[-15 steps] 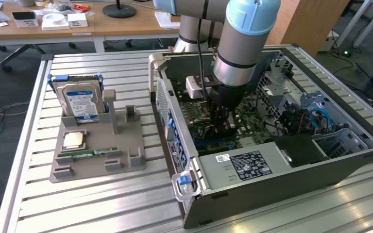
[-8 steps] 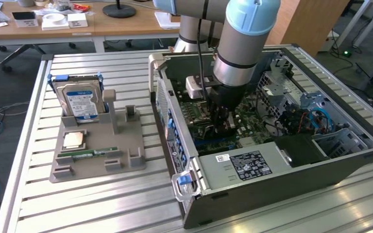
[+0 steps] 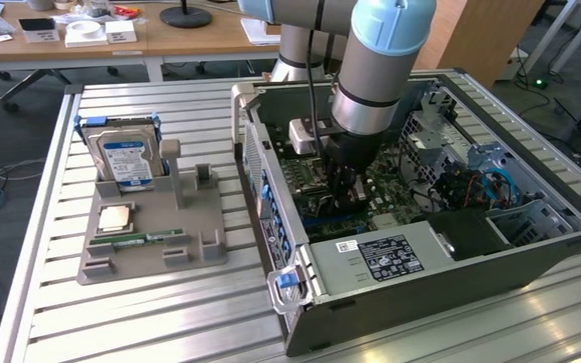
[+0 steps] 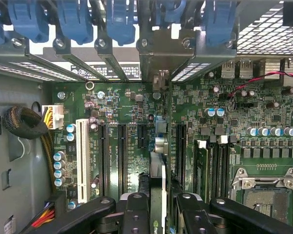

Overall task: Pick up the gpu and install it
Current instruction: 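Insert the gpu into the slot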

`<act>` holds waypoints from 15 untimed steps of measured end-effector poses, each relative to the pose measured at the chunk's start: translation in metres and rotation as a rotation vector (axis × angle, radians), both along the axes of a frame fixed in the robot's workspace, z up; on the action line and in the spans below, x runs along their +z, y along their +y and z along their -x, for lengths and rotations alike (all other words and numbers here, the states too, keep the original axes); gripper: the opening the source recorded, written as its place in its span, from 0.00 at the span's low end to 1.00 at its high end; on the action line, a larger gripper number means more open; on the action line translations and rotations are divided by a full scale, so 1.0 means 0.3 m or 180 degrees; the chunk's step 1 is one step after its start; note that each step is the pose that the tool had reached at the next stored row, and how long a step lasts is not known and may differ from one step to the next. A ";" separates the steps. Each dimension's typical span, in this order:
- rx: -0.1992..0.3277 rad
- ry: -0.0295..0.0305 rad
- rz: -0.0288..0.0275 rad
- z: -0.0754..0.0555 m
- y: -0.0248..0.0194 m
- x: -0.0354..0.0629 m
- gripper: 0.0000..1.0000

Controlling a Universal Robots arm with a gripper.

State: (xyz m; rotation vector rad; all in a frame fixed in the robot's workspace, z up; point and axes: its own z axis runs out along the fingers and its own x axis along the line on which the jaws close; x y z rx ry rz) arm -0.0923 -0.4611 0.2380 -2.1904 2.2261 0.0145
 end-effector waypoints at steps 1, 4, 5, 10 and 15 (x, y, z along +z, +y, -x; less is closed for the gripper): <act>0.0000 0.0000 0.0000 0.000 0.000 0.000 0.26; 0.0000 0.0000 0.0001 0.001 0.000 -0.001 0.26; 0.0000 0.0000 0.0001 0.001 0.000 -0.001 0.26; 0.0000 0.0000 0.0000 0.001 0.000 -0.002 0.26; 0.0000 0.0000 0.0000 0.002 0.000 -0.004 0.26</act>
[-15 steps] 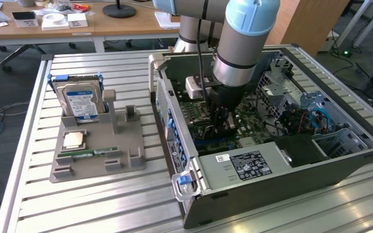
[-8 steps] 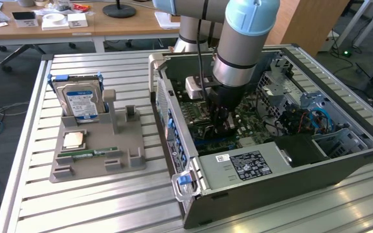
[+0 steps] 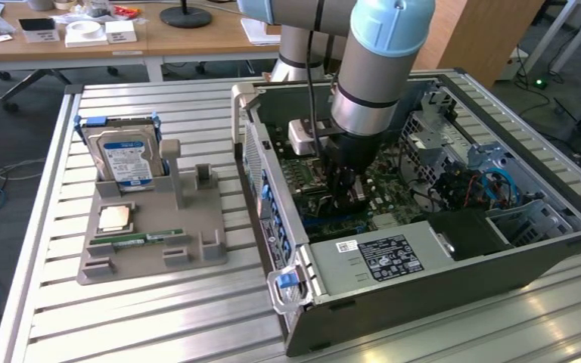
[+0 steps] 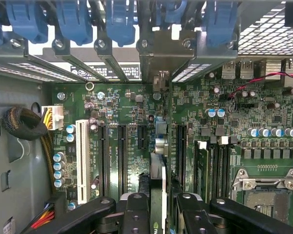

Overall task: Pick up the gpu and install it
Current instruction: 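Insert the gpu into the slot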

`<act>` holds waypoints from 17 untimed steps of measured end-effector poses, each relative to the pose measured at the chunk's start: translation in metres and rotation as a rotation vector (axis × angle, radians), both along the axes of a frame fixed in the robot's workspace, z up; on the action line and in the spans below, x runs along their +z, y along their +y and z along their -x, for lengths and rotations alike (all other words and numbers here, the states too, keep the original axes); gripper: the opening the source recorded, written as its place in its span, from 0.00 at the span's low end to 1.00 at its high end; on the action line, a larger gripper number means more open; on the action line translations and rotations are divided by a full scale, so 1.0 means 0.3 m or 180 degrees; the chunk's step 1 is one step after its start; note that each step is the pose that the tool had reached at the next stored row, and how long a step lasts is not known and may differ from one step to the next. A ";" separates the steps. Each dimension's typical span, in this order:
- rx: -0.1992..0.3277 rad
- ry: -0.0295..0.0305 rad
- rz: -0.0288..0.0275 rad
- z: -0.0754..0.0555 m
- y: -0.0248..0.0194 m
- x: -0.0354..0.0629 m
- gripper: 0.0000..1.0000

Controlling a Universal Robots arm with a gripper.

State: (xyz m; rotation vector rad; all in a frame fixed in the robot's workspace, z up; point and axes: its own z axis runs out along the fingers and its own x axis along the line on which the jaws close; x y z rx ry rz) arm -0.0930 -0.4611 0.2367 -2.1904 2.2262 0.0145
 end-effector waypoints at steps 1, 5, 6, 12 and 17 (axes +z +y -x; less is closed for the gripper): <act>0.0000 0.0000 0.0000 0.000 0.000 0.000 0.26; 0.0000 -0.0001 -0.0001 0.001 0.000 -0.002 0.26; 0.0000 -0.0001 -0.0002 0.002 0.000 -0.003 0.26; 0.0000 0.0000 -0.0001 0.002 0.000 -0.002 0.26; 0.0000 0.0000 0.0000 0.002 0.000 -0.002 0.26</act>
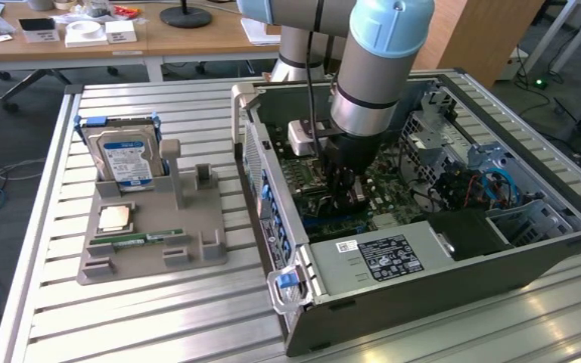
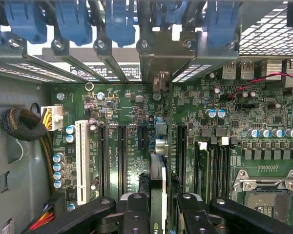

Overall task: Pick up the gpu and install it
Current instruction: 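Insert the gpu into the slot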

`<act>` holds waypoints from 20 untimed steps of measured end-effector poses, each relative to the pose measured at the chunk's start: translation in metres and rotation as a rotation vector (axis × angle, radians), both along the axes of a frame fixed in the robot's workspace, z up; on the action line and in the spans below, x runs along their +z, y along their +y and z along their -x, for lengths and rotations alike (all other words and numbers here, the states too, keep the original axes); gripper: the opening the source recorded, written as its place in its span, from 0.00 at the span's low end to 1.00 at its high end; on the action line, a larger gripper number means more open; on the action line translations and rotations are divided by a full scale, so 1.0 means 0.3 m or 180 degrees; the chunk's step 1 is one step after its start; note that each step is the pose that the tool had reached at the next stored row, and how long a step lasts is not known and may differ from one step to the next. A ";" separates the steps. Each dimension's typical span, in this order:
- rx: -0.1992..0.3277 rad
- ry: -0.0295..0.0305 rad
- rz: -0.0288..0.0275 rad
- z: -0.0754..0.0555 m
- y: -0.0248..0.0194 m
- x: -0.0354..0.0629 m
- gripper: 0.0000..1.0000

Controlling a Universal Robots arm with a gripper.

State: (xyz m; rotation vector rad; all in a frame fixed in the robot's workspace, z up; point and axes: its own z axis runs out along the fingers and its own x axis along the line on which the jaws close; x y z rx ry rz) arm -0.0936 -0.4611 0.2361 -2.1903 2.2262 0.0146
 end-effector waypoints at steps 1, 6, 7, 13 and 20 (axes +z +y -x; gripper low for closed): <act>0.0000 0.0000 0.0000 0.000 0.000 0.000 0.26; -0.0002 -0.0001 -0.0002 0.001 0.000 -0.001 0.33; -0.0001 0.0000 0.0000 0.000 0.000 0.000 0.33; 0.0000 0.0000 0.0000 0.000 0.000 0.000 0.57; 0.0000 0.0000 0.0000 0.000 0.000 0.014 0.57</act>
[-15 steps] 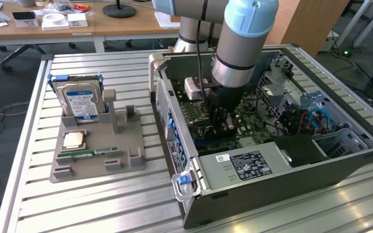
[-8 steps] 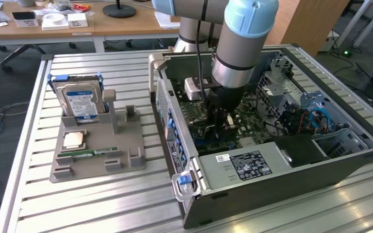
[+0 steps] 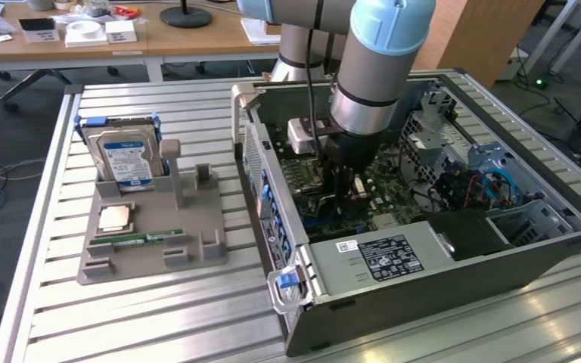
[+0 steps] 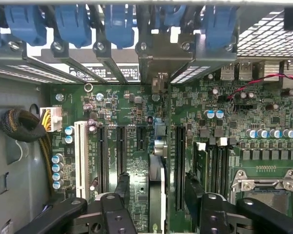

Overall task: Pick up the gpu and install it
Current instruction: 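Insert the gpu into the slot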

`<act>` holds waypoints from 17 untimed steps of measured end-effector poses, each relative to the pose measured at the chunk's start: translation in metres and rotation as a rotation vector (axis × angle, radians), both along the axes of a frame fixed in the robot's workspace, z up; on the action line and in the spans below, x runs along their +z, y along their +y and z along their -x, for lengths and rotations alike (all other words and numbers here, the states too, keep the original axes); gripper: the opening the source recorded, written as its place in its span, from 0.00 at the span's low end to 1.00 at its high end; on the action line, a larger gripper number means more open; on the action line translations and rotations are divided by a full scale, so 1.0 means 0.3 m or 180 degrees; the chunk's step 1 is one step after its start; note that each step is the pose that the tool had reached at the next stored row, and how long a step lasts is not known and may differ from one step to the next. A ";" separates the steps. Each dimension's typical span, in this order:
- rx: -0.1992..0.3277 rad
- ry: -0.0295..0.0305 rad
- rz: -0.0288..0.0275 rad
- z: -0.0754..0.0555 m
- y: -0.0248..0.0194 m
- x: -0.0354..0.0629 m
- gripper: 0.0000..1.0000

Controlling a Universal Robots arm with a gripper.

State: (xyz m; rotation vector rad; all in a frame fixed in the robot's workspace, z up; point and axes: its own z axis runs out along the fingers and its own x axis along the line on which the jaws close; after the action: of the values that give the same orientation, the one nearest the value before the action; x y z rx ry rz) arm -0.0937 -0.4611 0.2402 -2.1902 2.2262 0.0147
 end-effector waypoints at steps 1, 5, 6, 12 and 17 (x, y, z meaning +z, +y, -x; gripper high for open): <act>0.0000 0.0000 0.0000 0.000 0.000 0.007 0.57; 0.0000 0.0000 0.0000 0.000 0.000 0.036 0.57; 0.0000 0.0000 0.0000 0.000 0.000 0.045 0.57; 0.0000 -0.0001 0.0000 0.000 0.000 0.108 0.57; 0.0000 -0.0004 0.0000 0.000 0.001 0.166 0.57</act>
State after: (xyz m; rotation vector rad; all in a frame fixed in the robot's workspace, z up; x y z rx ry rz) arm -0.0936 -0.4607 0.2900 -2.1896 2.2254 0.0134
